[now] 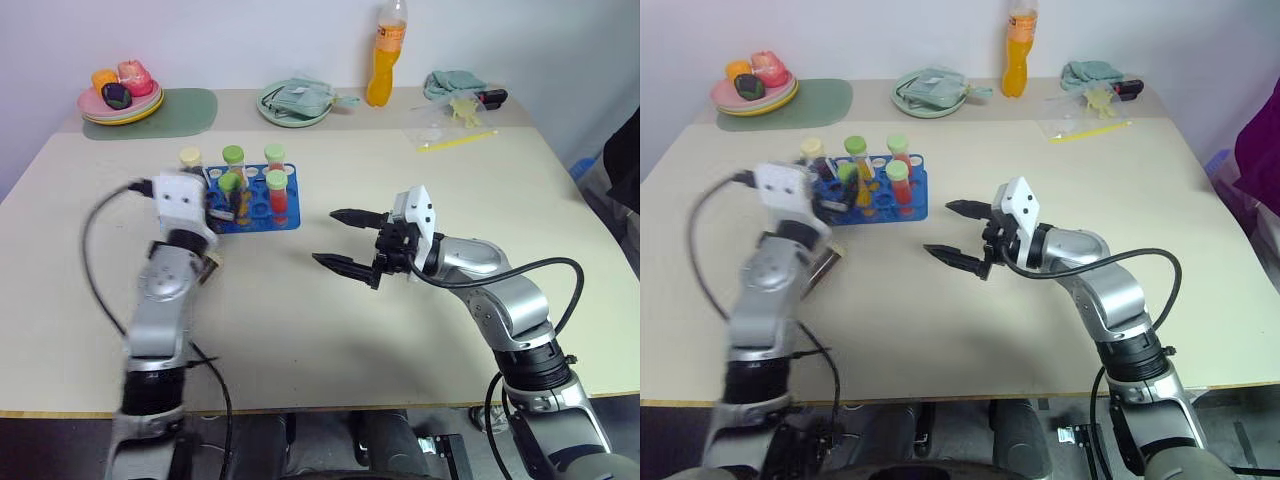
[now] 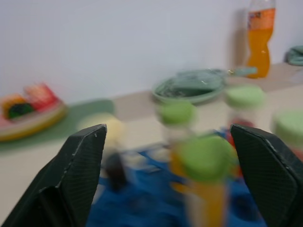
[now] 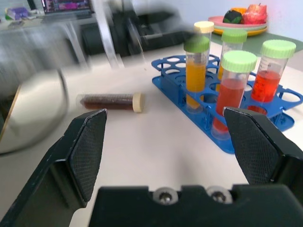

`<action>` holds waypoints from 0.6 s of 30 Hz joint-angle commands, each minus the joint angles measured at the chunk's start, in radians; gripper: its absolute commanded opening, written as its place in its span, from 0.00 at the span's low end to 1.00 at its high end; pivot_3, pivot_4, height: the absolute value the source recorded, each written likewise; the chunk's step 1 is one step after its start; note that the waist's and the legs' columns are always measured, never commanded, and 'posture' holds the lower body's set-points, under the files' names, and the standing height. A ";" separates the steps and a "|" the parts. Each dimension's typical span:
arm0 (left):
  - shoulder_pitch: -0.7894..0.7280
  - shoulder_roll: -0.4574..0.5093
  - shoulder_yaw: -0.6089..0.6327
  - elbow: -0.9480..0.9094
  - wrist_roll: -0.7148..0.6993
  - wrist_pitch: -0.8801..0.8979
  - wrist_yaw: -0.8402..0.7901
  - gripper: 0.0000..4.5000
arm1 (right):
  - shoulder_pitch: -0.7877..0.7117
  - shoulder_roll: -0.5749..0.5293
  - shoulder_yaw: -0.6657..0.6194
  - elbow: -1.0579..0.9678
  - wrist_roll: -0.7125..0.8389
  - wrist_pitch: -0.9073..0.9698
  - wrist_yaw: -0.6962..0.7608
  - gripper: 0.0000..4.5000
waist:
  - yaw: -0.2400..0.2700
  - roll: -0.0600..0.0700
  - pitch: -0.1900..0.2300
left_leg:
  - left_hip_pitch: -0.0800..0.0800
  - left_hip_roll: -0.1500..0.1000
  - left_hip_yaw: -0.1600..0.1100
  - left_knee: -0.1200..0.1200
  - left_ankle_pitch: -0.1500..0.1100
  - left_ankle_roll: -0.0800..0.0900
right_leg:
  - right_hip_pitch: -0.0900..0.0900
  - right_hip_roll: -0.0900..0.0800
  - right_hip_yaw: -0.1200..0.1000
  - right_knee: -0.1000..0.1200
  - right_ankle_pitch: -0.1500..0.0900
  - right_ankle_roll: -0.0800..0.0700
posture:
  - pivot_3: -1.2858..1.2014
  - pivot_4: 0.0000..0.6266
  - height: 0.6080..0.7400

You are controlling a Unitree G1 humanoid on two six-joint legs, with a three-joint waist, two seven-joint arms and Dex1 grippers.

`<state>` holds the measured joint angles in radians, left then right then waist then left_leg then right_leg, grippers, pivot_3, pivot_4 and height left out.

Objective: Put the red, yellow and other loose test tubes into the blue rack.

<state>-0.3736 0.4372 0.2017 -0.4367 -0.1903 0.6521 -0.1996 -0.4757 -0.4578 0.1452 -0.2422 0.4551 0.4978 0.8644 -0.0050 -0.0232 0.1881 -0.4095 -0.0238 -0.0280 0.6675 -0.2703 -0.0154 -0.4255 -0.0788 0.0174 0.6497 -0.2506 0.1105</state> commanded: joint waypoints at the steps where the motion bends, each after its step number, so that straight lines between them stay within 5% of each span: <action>1: -0.085 0.162 0.055 -0.179 -0.154 0.460 -0.098 0.96 | -0.011 -0.013 -0.020 -0.025 0.016 -0.005 0.019 0.97 | -0.003 0.000 0.000 | 0.001 0.000 0.000 0.000 0.000 0.000 | 0.001 0.000 0.000 0.000 0.000 0.000 | 0.52 0.24 0.92; 5: -0.215 0.376 0.056 -0.177 -0.338 0.938 -0.255 0.96 | -0.036 -0.052 -0.001 -0.008 0.019 -0.001 0.102 0.97 | -0.012 0.000 0.001 | 0.001 -0.001 -0.001 0.000 0.000 0.000 | 0.002 0.000 0.000 -0.001 0.000 0.000 | 0.52 0.24 0.92; 8: -0.244 0.472 0.013 -0.098 -0.449 0.962 -0.292 0.98 | -0.049 -0.091 0.002 -0.009 0.038 -0.001 0.181 0.97 | -0.013 0.001 0.001 | 0.002 0.000 0.000 -0.001 0.000 0.000 | 0.001 0.001 0.000 -0.001 -0.001 0.001 | 0.52 0.24 0.92; 11: -0.320 0.577 -0.196 0.061 -0.519 0.962 -0.290 0.98 | -0.056 -0.107 0.009 0.007 0.033 -0.016 0.222 0.97 | -0.011 0.001 0.001 | 0.002 0.001 0.000 -0.001 0.000 0.000 | 0.001 0.001 0.000 0.000 -0.001 0.000 | 0.52 0.24 0.92; 18: -0.487 0.653 -0.494 0.279 -0.635 0.962 -0.248 0.98 | -0.037 -0.103 0.011 -0.005 0.023 -0.021 0.223 0.97 | -0.008 0.001 0.001 | 0.001 0.000 0.000 -0.001 0.000 -0.001 | 0.001 0.000 0.000 -0.001 -0.001 0.000 | 0.52 0.24 0.92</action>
<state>-0.8342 1.0678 -0.2686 -0.1768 -0.8081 1.6066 -0.4602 -0.5151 -0.5600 0.1686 -0.2167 0.4741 0.4919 1.0877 -0.0127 -0.0224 0.1894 -0.4089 -0.0241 -0.0283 0.6666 -0.2700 -0.0159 -0.4249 -0.0787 0.0179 0.6486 -0.2515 0.1108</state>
